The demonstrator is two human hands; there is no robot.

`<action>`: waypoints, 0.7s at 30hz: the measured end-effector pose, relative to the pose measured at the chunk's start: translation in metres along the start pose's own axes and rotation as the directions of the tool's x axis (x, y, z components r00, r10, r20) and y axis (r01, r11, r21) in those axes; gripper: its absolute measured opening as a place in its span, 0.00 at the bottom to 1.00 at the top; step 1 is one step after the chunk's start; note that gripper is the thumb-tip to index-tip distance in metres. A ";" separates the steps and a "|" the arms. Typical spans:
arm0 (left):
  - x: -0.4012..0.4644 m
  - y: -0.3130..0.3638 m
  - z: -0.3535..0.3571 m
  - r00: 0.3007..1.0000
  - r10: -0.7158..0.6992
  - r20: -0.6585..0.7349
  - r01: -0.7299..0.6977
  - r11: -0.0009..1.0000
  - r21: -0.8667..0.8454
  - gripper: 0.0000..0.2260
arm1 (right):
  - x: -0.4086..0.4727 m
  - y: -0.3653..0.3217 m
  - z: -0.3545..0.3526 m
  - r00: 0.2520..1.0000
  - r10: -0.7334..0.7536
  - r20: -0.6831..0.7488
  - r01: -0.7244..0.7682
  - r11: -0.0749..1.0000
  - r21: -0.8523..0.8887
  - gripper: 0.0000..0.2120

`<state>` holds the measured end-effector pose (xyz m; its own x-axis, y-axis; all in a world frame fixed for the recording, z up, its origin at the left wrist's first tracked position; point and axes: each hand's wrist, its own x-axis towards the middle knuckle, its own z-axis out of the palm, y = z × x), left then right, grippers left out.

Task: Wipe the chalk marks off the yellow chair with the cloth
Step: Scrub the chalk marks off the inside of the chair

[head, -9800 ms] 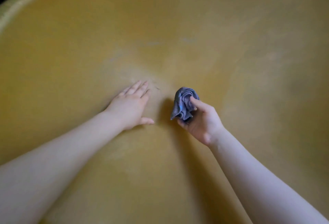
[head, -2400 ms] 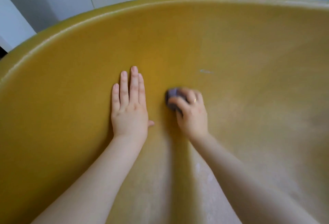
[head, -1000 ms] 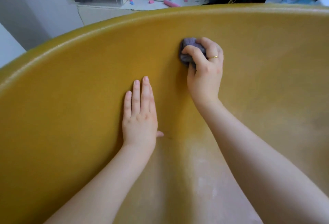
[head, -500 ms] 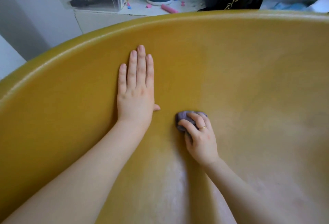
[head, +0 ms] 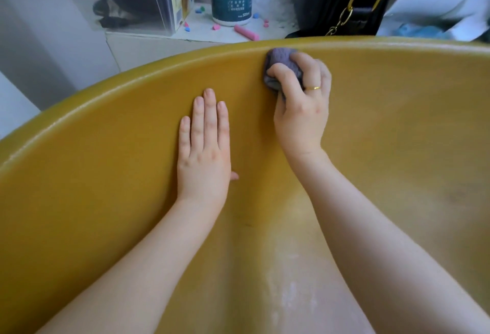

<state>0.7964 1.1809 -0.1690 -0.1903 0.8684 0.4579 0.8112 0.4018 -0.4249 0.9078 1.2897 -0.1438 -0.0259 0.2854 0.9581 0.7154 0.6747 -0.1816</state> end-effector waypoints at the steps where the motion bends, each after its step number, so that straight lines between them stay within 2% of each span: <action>1: 0.000 0.001 -0.001 1.000 -0.001 0.004 0.001 1.000 -0.004 0.64 | -0.014 0.003 -0.003 0.999 -0.020 0.031 0.020 1.000 -0.007 0.13; 4: 0.001 0.005 -0.003 1.000 0.009 0.004 -0.009 1.000 0.003 0.64 | -0.070 0.017 -0.022 0.981 -0.074 0.177 0.080 0.996 -0.028 0.09; 8: 0.008 0.008 -0.006 0.999 0.051 0.008 -0.051 0.998 0.024 0.66 | -0.138 0.028 -0.059 0.917 -0.114 0.381 0.143 0.989 -0.048 0.12; 12: 0.009 0.011 -0.010 0.998 0.052 0.037 -0.051 0.998 -0.023 0.65 | -0.131 0.035 -0.070 0.859 -0.208 0.467 0.246 0.969 -0.022 0.11; 14: 0.009 0.016 -0.009 0.998 0.048 0.043 -0.046 0.998 -0.042 0.65 | -0.099 0.039 -0.067 0.878 -0.205 0.431 0.243 0.969 -0.033 0.11; 17: 0.009 0.023 -0.009 0.998 0.040 0.050 -0.038 0.999 -0.034 0.66 | -0.021 0.047 -0.046 0.974 -0.096 0.204 0.120 0.987 -0.111 0.10; 19: 0.008 0.026 -0.009 0.997 0.040 0.073 -0.038 0.999 -0.029 0.66 | 0.022 0.051 -0.037 0.988 -0.101 0.120 0.118 0.982 -0.146 0.10; 21: 0.009 0.029 -0.008 0.997 0.036 0.072 -0.034 0.999 -0.028 0.65 | 0.037 0.050 -0.033 0.990 -0.103 0.098 0.119 0.979 -0.167 0.10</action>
<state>0.8233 1.1976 -0.1711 -0.2006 0.9010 0.3848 0.8322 0.3639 -0.4183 0.9656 1.3110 -0.1103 -0.1682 0.2796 0.9453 0.8136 0.5808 -0.0271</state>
